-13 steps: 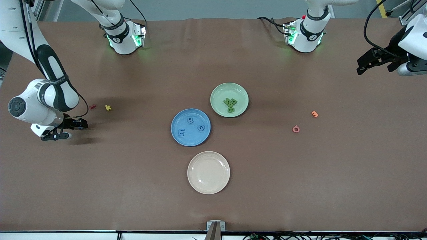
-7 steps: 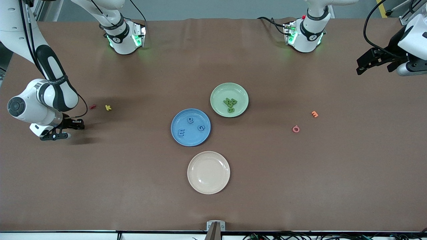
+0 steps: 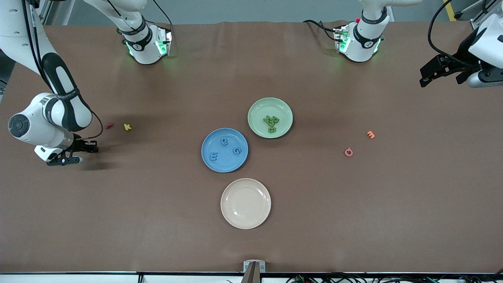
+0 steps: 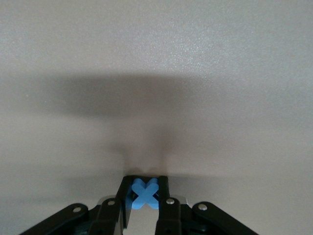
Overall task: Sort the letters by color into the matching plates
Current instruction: 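Grasp blue x with the right gripper and carry it toward the blue plate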
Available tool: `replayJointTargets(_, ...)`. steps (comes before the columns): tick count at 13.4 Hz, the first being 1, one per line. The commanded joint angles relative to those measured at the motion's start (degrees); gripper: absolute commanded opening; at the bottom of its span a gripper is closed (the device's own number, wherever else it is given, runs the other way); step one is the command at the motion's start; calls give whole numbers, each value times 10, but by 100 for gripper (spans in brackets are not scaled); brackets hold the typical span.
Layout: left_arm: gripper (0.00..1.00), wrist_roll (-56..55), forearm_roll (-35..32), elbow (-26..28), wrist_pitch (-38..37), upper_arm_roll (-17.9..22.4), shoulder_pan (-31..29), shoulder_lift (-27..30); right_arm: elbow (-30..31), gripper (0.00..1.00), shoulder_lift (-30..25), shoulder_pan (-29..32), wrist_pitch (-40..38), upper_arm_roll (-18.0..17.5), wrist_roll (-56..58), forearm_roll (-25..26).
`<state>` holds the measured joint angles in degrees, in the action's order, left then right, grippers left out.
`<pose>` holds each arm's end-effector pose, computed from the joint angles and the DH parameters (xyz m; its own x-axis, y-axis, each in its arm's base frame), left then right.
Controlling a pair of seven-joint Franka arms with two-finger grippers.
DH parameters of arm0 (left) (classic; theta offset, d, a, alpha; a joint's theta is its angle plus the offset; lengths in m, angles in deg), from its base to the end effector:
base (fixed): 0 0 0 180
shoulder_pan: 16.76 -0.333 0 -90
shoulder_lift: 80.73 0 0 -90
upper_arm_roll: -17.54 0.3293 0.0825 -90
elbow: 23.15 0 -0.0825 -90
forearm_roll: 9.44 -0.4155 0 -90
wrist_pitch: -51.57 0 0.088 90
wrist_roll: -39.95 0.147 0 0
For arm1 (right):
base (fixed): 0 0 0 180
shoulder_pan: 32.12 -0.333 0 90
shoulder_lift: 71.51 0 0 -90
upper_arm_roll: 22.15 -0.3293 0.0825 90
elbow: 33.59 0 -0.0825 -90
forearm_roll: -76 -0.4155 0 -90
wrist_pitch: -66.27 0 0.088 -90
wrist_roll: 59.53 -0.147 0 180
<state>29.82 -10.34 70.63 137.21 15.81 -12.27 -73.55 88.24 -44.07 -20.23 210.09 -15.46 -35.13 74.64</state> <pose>0.5331 -0.0567 0.6286 0.9975 0.0697 -0.0131 0.0694 -0.9973 -0.0221 0.5511 -0.1889 0.1195 0.9907 0.0917 -0.1002 0.0922 -0.9957 0.0001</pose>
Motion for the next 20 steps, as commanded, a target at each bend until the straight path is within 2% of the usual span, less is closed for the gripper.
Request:
replayJointTargets(1, 100, 7, -2, 5, -6, -1, 0, 13, 3, 22, -16, -4, -9, -12, -4, 7)
replayJointTargets(5, 100, 7, -2, 6, -6, -1, -1, 16, -18, 22, -62, -40, -86, -12, -29, 7)
replayJointTargets(8, 100, 7, -2, 6, -6, -1, -1, 16, -80, 21, -66, -104, -187, -12, -115, 7)
replayJointTargets(12, 100, 7, -2, 5, -6, -1, -1, 15, -170, 21, -57, -205, -285, -13, -261, 7)
replayJointTargets(14, 100, 7, -2, 5, -6, -1, -1, 16, -223, 21, -28, -257, -303, -14, -332, -1)
replayJointTargets(18, 100, 7, -2, 5, -6, -1, -1, 17, -286, 21, 30, -374, -297, -14, -536, -11)
replayJointTargets(20, 100, 7, -2, 4, -6, -1, -1, 17, -327, 21, 65, -410, -297, -14, -600, -40)
